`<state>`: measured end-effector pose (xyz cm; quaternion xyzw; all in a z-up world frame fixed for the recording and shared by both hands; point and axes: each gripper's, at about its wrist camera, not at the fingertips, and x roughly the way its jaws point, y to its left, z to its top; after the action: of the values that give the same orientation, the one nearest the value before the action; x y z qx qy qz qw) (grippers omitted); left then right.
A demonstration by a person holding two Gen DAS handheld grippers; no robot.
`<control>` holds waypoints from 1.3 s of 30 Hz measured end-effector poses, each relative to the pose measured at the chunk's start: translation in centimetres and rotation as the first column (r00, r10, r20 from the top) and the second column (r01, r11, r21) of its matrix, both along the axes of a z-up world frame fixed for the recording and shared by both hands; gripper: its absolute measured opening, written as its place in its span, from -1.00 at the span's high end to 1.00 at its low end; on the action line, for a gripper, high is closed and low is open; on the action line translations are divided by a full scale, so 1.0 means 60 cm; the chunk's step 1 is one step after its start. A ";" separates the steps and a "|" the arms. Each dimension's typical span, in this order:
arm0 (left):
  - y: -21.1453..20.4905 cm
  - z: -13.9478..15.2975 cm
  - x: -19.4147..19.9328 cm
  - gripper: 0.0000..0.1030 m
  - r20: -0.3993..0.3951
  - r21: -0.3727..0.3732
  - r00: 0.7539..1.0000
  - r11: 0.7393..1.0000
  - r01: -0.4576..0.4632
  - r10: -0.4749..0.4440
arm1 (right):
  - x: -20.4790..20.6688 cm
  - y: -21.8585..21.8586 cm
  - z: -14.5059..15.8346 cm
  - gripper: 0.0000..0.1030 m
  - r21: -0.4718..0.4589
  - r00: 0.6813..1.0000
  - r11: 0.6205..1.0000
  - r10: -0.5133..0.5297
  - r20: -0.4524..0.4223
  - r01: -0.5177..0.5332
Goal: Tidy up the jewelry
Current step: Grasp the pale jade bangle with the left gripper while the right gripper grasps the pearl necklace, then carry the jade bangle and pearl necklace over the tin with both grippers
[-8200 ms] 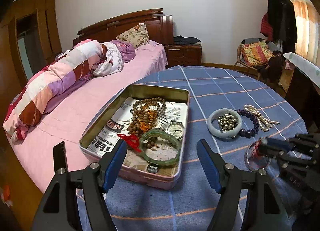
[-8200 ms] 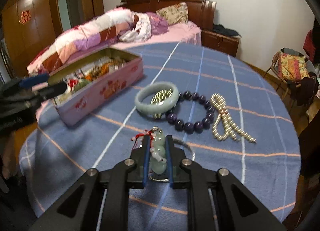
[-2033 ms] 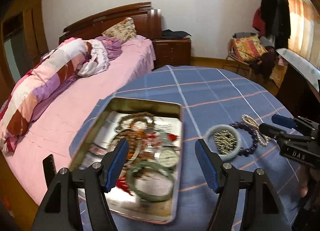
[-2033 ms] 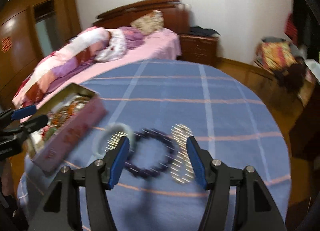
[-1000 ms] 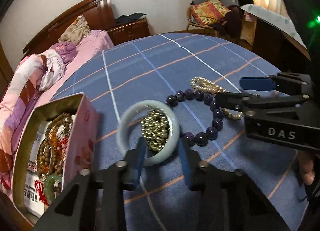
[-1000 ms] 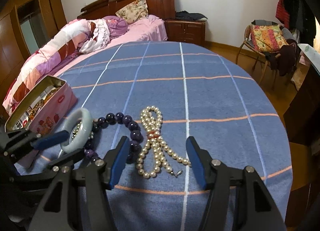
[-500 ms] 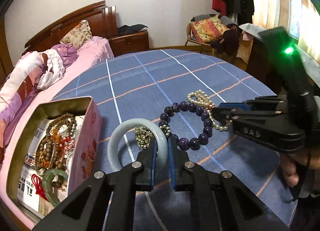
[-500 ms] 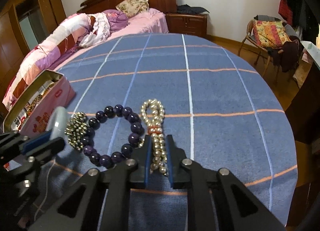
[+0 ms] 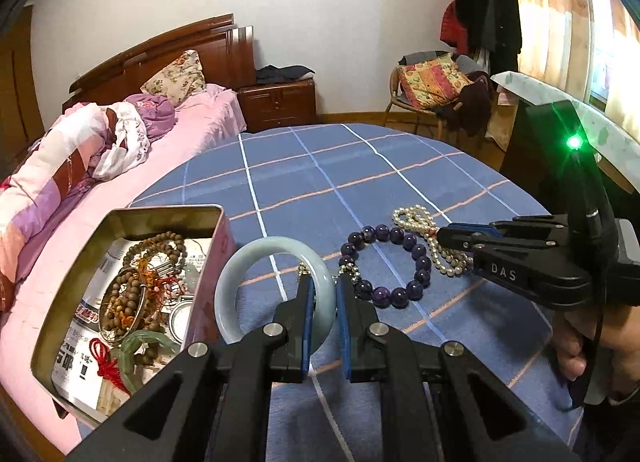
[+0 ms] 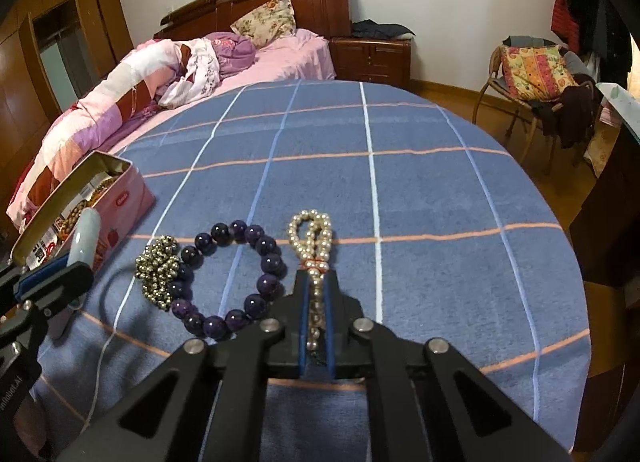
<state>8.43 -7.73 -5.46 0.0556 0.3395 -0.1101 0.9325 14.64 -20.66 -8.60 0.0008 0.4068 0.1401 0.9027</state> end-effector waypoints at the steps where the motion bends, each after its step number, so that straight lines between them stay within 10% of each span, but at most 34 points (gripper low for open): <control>1: 0.001 0.000 0.000 0.80 0.001 0.000 1.000 1.000 -0.001 0.001 | -0.001 0.001 0.001 0.82 -0.004 1.000 1.000 0.001 0.004 -0.001; 39: 0.084 0.090 -0.031 0.80 0.099 -0.095 0.990 0.992 -0.089 0.098 | -0.073 0.060 0.105 0.82 0.012 0.955 0.997 0.074 0.289 -0.081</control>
<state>6.58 -2.68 -0.04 0.0031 0.2878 -0.0785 0.9545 10.25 -17.05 -2.29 -0.0247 0.2689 0.1787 0.9461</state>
